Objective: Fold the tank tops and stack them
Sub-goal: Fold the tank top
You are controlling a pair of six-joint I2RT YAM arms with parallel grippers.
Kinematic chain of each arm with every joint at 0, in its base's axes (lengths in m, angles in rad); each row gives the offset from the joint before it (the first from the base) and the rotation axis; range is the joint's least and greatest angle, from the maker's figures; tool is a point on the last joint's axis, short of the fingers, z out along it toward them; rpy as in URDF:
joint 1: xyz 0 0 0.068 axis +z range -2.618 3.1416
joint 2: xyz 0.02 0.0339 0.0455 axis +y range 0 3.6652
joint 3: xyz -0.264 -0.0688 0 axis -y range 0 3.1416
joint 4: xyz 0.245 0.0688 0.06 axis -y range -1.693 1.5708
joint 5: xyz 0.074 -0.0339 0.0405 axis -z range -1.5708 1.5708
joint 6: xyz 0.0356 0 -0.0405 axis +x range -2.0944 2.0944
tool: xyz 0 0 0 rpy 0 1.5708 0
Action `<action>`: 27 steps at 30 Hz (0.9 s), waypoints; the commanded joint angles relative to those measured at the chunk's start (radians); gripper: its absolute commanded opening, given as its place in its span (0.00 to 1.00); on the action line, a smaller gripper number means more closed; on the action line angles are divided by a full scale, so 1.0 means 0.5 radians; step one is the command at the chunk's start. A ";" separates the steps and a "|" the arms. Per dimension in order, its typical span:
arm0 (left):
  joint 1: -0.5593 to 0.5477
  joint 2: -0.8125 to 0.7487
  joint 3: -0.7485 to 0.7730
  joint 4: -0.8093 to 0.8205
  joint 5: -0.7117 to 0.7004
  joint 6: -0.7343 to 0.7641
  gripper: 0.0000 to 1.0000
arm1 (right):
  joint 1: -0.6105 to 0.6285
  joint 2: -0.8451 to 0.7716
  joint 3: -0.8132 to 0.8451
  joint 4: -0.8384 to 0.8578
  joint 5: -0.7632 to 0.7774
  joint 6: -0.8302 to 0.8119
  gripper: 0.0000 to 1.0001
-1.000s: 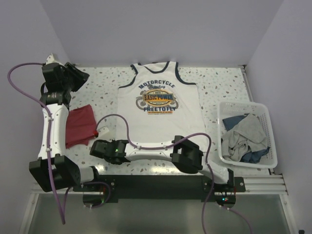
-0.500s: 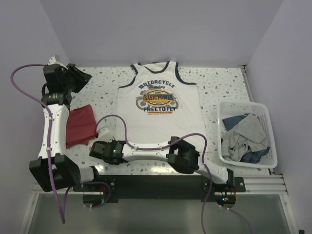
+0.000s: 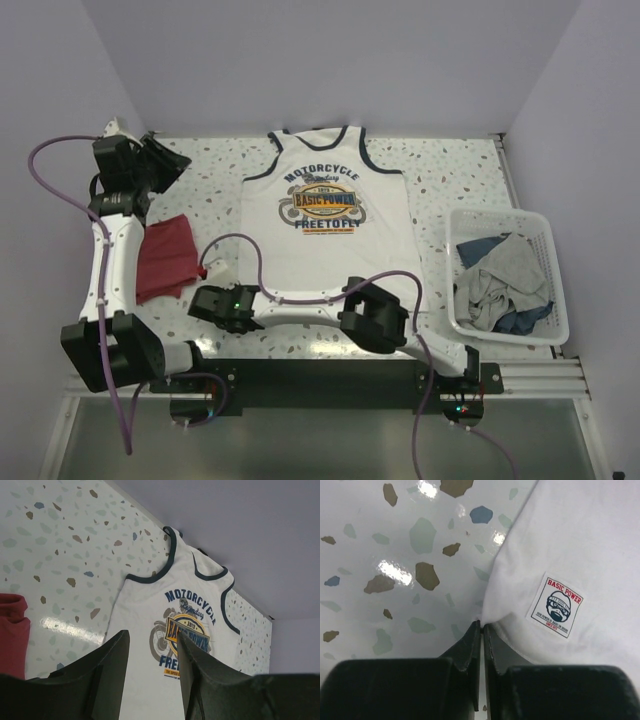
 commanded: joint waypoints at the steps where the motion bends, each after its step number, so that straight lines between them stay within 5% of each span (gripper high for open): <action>1: 0.007 0.026 -0.051 0.132 0.028 -0.007 0.48 | 0.000 -0.174 -0.157 0.047 -0.059 -0.023 0.04; 9: -0.067 0.094 -0.248 0.224 0.065 0.026 0.48 | -0.012 -0.750 -0.510 0.068 -0.406 -0.223 0.00; 27: -0.414 0.732 -0.398 0.356 -0.061 0.125 0.50 | -0.147 -1.199 -1.161 0.304 -1.051 -0.085 0.00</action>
